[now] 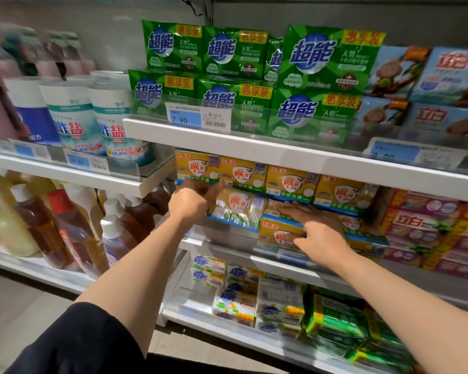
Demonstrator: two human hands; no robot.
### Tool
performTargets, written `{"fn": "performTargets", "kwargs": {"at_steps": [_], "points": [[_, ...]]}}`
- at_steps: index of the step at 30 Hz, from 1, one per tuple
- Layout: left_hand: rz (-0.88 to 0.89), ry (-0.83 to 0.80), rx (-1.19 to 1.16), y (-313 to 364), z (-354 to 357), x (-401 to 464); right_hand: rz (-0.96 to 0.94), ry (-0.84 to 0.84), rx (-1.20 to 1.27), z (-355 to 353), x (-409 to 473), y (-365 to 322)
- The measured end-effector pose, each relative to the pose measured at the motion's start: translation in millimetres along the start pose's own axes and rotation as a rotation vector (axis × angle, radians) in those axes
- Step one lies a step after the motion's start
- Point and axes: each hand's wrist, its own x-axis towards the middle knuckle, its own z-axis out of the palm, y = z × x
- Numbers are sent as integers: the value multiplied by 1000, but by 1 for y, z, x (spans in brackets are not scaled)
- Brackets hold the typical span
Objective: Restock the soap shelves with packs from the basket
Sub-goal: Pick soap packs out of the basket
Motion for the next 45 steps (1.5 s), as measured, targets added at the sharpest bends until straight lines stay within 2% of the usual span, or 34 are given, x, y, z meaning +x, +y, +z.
{"fn": "performTargets", "kwargs": {"at_steps": [2, 3, 5, 6, 9, 11, 13, 16, 19, 20, 22, 24, 26, 28, 30, 33, 37, 45], "points": [[-129, 132, -65, 7, 3, 7, 3, -10, -20, -2, -3, -1], [-164, 137, -49, 9, 5, 9, 4, -15, -26, -3, -4, -1], [-161, 89, 65, 9, 9, 5, 3, -24, -25, -5, -4, -2], [-141, 72, 41, 7, 10, 1, 0, -27, -19, -5, -4, -2], [-125, -129, -378, 5, 16, -11, -2, -39, 5, -4, -3, 0], [-77, -228, -389, 3, 18, -13, -9, -34, 14, -4, -4, -1], [-65, -236, -350, -2, 17, -13, -14, -36, 10, -3, -4, 0], [-97, -242, -434, -3, 11, -14, -54, -24, -38, -2, -3, 1], [-84, -255, -488, -5, 4, -14, -182, 69, -115, -2, -3, 4], [-76, -258, -464, -5, 4, -15, -187, 75, -120, -2, -5, 4], [-12, -279, -236, -7, 10, -17, -142, 83, -134, 1, -13, 4], [117, -331, 237, -7, 21, -25, -128, 135, -161, 7, -23, 10], [309, -228, 610, -1, 35, -32, -115, 145, -202, 8, -31, 20], [479, -146, 766, 16, 42, -41, -106, 135, -225, 6, -36, 29], [505, -230, 821, 30, 48, -46, -113, 126, -212, 4, -37, 35], [432, -328, 876, 39, 51, -42, -93, 86, -155, 0, -33, 37], [450, -353, 928, 40, 43, -31, -89, 81, -144, -2, -30, 39], [463, -317, 822, 33, 47, -24, -85, 114, -119, 4, -28, 41]]}}
